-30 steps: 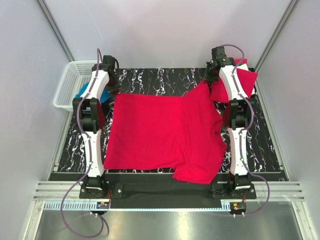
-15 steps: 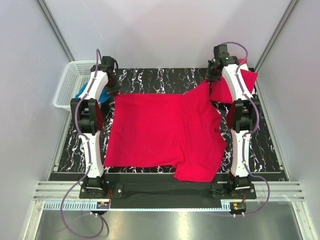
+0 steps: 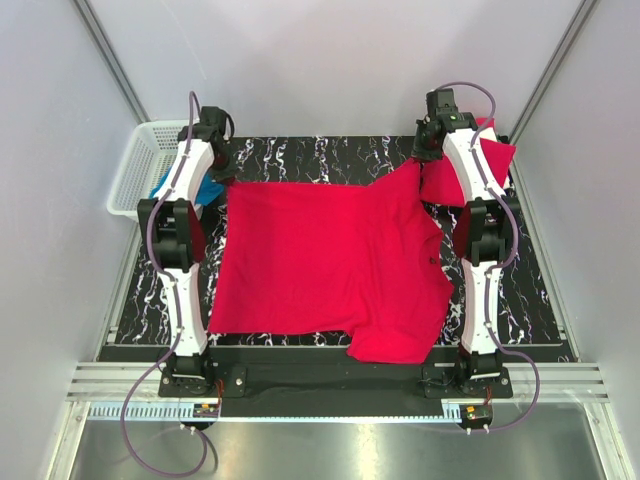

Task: Fold and stack the t-shirts
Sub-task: Fold the tshirt

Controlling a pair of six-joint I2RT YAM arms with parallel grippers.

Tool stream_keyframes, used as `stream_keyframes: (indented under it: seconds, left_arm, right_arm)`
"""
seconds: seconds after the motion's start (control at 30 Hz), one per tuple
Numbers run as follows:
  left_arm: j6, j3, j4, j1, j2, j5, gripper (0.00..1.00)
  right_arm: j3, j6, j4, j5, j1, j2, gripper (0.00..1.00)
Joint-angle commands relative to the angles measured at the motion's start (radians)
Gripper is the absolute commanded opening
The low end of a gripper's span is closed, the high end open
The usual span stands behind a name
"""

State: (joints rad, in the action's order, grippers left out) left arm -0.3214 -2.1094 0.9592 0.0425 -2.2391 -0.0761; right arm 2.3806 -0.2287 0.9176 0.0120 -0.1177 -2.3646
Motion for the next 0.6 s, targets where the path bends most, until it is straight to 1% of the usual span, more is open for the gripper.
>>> stream_keyframes:
  seconds: [0.0,0.13,0.33,0.57]
  left_arm:
    - [0.012,-0.034,-0.036,-0.021,0.095,-0.056,0.0]
    - [0.001,-0.014,-0.036,-0.042,0.127,-0.07,0.0]
    - [-0.004,0.034,-0.039,-0.041,0.185,-0.062,0.0]
    - [0.007,0.083,-0.045,-0.041,0.188,-0.007,0.0]
  right_arm:
    - [0.037,0.025,-0.033,0.06,0.001,0.084,0.0]
    - [0.032,0.023,-0.031,0.06,0.006,0.108,0.0]
    - [0.026,0.019,-0.033,0.054,0.006,0.157,0.0]
    - [0.0,0.023,-0.031,0.048,0.006,0.186,0.0]
